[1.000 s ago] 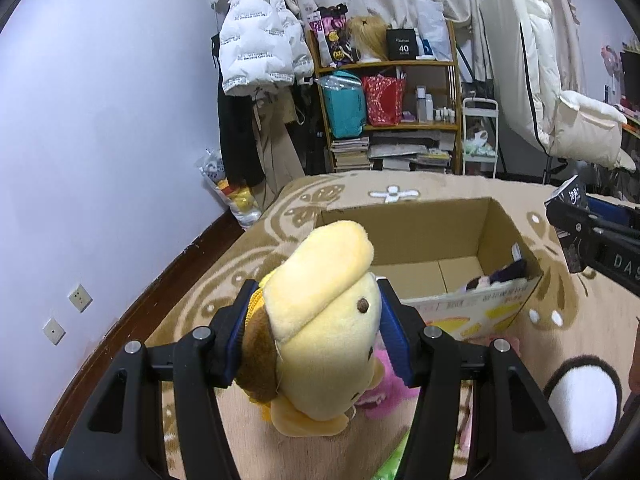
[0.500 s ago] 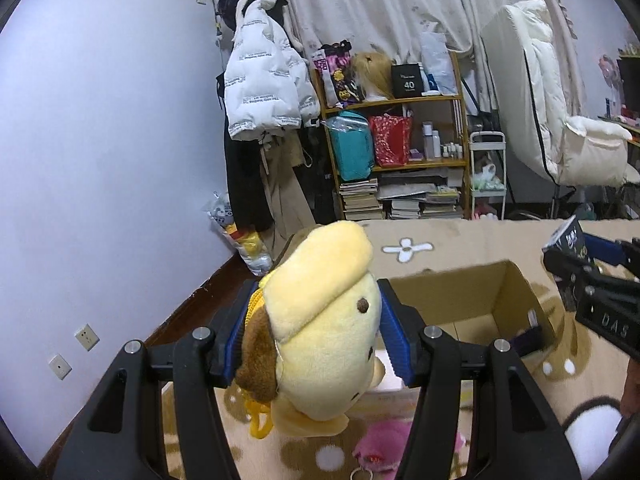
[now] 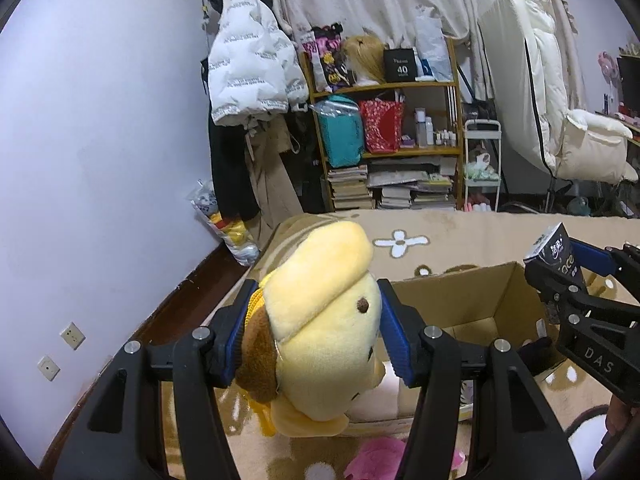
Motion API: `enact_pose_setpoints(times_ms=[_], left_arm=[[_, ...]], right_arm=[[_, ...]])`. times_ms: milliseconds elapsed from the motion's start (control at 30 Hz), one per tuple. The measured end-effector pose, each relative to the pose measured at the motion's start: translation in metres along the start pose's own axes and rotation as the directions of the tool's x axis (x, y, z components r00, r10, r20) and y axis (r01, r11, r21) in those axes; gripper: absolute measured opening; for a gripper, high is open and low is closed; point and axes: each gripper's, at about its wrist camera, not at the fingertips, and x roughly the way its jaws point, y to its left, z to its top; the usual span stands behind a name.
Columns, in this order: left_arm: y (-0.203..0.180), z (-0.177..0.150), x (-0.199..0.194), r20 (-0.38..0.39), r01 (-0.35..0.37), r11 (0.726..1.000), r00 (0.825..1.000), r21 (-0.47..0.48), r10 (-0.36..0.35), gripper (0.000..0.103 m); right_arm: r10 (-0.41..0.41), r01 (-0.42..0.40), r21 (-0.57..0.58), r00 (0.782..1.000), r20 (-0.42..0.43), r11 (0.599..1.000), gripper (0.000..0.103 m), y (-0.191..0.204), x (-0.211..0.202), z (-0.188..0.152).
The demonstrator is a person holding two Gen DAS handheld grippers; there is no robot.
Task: Organize soft objects
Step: 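Carry the plush dog and tissue pack with both grippers over the box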
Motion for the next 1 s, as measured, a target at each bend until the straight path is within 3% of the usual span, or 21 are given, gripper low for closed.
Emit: enact_pose_setpoints(times_ms=[567,1000], left_arm=[[-0.016,-0.018,0.044,-0.104,0.071,0.997,0.992,-0.008,-0.072,0.058],[-0.019,-0.02,0.048,-0.107,0.095,0.995,0.99,0.009,-0.093,0.059]], right_arm=[[0.022,-0.019,0.039,0.998,-0.056,0.999,0.056,-0.013,0.031,-0.011],[0.034,-0.031,0.036,0.995,-0.089,0.999,0.057,-0.011,0.036,-0.018]])
